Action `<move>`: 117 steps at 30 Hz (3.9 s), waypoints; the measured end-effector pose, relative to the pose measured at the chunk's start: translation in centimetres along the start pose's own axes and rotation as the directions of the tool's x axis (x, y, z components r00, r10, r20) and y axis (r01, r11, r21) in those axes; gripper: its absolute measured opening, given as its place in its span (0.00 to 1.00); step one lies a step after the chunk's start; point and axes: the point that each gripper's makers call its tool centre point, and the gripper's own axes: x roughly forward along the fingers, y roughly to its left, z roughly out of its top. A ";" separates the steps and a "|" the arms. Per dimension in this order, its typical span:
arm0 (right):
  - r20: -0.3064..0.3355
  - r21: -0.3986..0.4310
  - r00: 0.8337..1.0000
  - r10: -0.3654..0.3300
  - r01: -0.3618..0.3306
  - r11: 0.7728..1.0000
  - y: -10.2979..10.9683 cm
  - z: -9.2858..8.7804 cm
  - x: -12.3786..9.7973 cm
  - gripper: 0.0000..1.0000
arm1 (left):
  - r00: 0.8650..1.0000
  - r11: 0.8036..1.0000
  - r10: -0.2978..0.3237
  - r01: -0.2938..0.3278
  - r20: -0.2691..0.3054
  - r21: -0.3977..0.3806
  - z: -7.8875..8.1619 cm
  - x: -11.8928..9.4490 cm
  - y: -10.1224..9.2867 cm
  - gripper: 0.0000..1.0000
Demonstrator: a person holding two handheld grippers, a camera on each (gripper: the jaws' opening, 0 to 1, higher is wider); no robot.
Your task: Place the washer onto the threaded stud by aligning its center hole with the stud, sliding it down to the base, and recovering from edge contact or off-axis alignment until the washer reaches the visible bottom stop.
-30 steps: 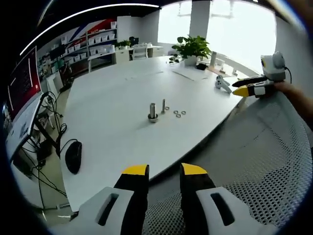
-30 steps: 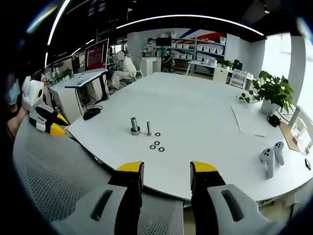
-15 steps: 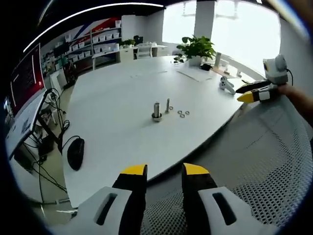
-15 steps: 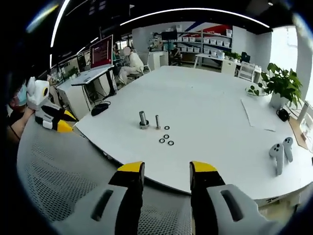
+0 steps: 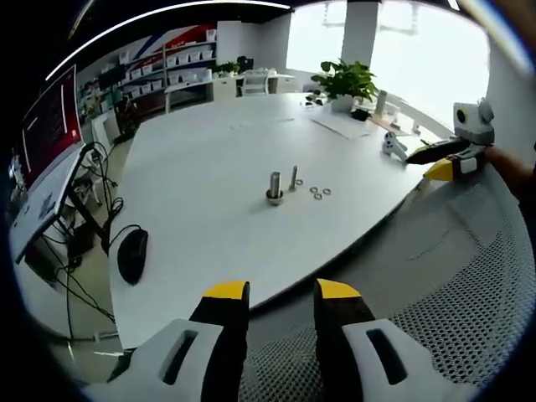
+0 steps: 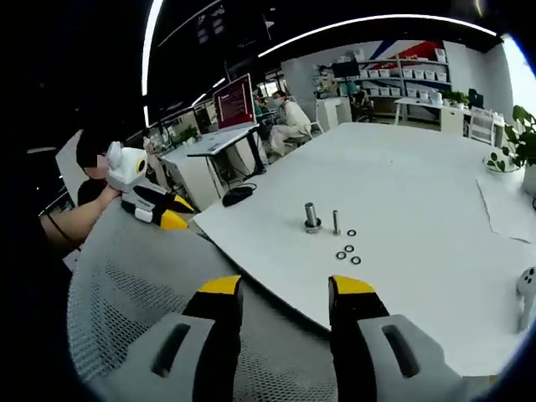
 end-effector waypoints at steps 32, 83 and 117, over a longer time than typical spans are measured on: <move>-0.431 -0.277 0.903 0.003 -0.136 0.951 -7.9 -5.7 10.6 0.36 | 1.000 1.000 0.002 -0.002 0.009 -0.001 0.1 -0.1 0.1 0.30; -0.758 -0.485 0.626 -0.184 -0.351 0.801 -12.5 -6.5 16.2 0.15 | 0.999 1.000 0.004 -0.004 0.035 0.003 0.4 -0.1 0.3 0.31; -0.676 -0.480 0.727 -0.122 -0.309 0.821 -9.9 -0.6 17.4 0.13 | 0.999 1.000 0.002 -0.003 0.038 0.005 0.5 -0.1 0.3 0.31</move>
